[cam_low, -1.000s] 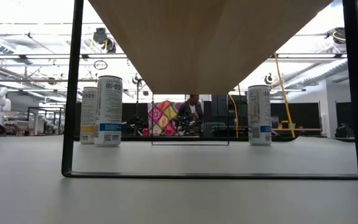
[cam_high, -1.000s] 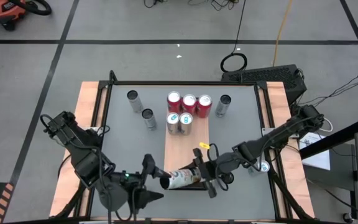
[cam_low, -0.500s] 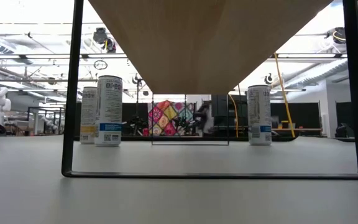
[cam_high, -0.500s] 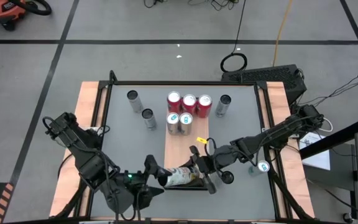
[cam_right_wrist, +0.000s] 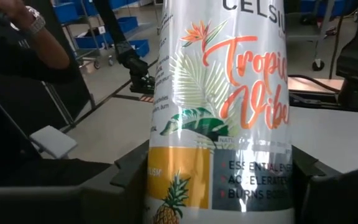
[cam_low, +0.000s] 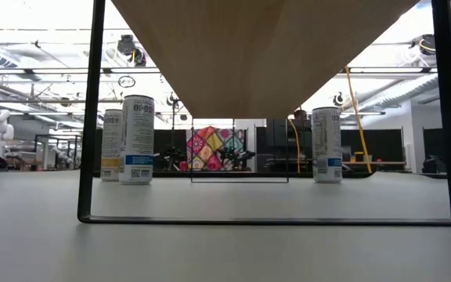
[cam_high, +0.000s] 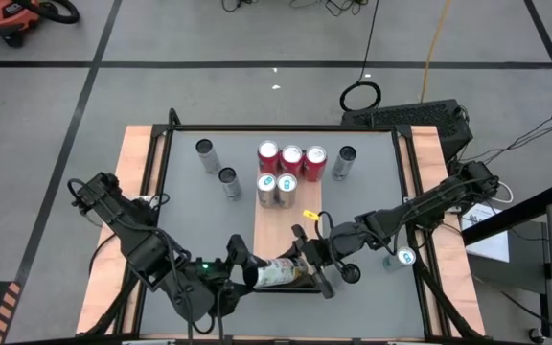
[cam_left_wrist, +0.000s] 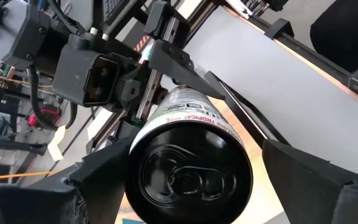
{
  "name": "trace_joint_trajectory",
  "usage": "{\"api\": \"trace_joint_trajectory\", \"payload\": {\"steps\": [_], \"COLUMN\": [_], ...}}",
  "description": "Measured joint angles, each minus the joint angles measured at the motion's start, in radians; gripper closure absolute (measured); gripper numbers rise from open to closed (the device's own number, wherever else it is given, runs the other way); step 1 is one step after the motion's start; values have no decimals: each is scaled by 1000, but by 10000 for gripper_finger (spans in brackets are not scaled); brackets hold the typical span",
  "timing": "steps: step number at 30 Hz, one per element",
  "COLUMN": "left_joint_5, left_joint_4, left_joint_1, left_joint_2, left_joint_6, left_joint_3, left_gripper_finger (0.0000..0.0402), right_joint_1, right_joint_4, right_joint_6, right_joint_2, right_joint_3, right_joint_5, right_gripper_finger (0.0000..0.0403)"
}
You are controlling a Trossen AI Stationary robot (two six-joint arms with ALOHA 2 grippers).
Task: Place canned beverage on shelf
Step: Put the bottom left white soda can on the shelf aligned with the other blue soda can
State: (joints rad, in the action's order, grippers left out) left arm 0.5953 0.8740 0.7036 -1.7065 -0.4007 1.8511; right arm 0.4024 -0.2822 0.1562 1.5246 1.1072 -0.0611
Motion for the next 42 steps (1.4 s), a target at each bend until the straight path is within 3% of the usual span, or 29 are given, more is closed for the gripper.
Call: {"api": "trace_joint_trajectory", "payload": {"steps": [5, 19, 25, 33, 42], "left_joint_5": [-30, 40, 37, 47, 68], "left_joint_4": [-1, 0, 10, 14, 17], "left_joint_1": [-11, -22, -23, -30, -78], "left_joint_2": [-16, -35, -37, -41, -24], "left_joint_6": [-2, -1, 69, 313, 694], "left_joint_3": [0, 1, 0, -2, 0], "left_gripper_finger": [63, 153, 154, 154, 154], "right_joint_1": [-15, -23, -24, 28, 175], "right_joint_4": [1, -2, -20, 49, 127], "right_joint_6": [0, 2, -22, -47, -225], "right_joint_2": [0, 0, -2, -43, -68], "right_joint_3": [0, 0, 3, 4, 2], "right_joint_5": [-41, -45, -19, 198, 572], "right_gripper_finger": [195, 192, 146, 69, 59]}}
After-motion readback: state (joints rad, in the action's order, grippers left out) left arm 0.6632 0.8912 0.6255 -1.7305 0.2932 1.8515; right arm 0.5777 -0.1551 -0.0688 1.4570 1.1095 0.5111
